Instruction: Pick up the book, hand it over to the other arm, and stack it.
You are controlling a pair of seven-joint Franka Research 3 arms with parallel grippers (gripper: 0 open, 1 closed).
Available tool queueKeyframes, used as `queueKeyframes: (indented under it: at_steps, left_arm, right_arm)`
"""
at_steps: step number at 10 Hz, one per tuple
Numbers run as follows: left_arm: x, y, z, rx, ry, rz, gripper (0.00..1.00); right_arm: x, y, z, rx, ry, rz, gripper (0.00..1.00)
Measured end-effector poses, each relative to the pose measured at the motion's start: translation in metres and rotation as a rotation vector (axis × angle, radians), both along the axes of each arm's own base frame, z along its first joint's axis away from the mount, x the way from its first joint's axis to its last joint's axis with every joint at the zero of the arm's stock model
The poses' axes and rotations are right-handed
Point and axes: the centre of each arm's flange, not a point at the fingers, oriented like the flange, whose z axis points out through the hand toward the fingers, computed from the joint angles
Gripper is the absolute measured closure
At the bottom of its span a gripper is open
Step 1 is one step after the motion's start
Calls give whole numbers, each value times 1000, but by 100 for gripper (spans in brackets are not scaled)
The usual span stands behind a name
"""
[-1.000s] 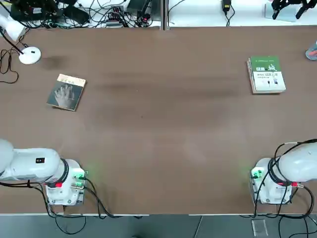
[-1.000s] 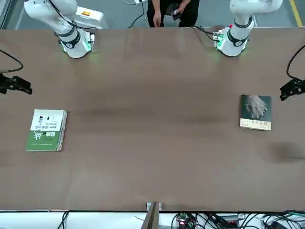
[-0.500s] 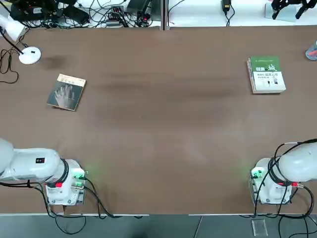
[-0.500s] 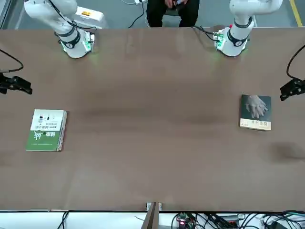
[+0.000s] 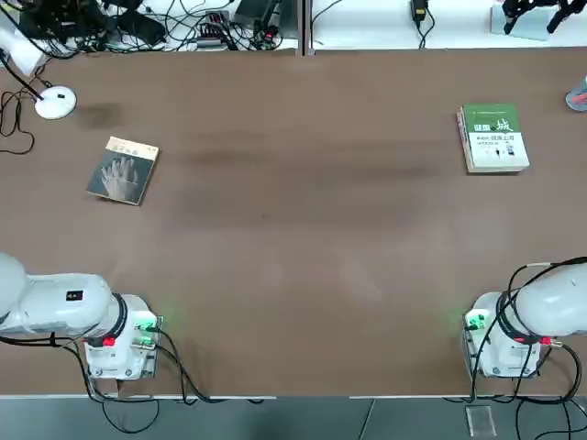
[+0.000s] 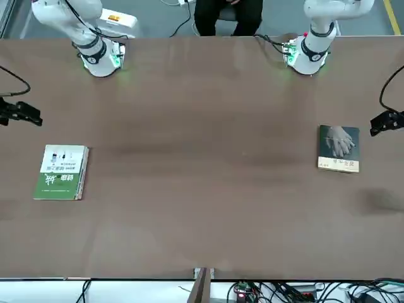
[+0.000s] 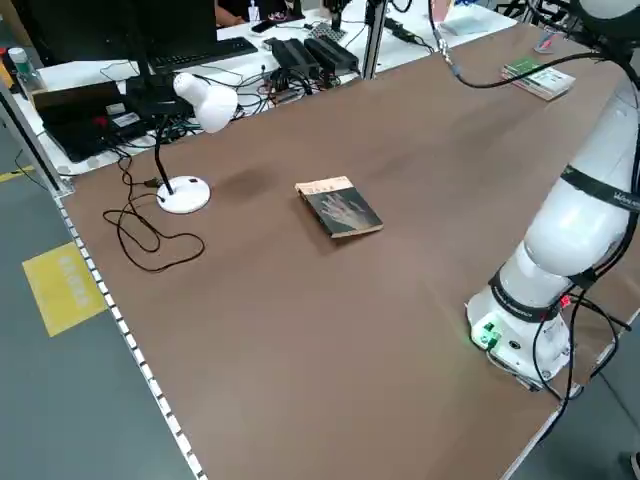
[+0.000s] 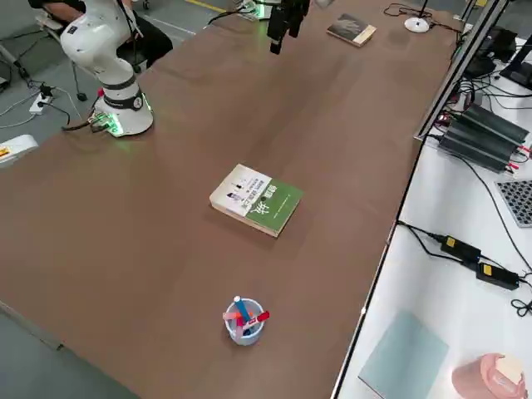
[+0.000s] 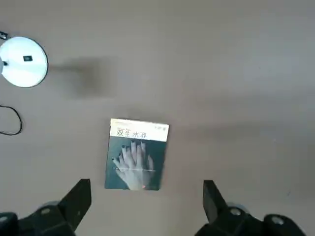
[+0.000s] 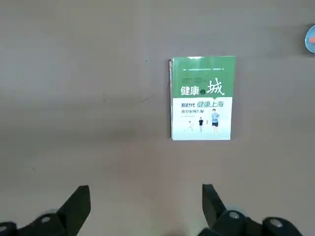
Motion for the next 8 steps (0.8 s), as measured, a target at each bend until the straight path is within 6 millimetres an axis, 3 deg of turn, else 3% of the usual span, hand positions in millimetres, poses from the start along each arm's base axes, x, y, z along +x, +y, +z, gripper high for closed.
queueKeyframes:
  at_steps: [4, 8]
  left_arm:
    - [0, 62, -55, -54, 26, -57, 0]
    - [-20, 112, -124, -130, 79, -101, 0]
  right_arm:
    - [3, -1, 2, 2, -26, -2, 0]
    - [6, -1, 4, 5, -49, -2, 0]
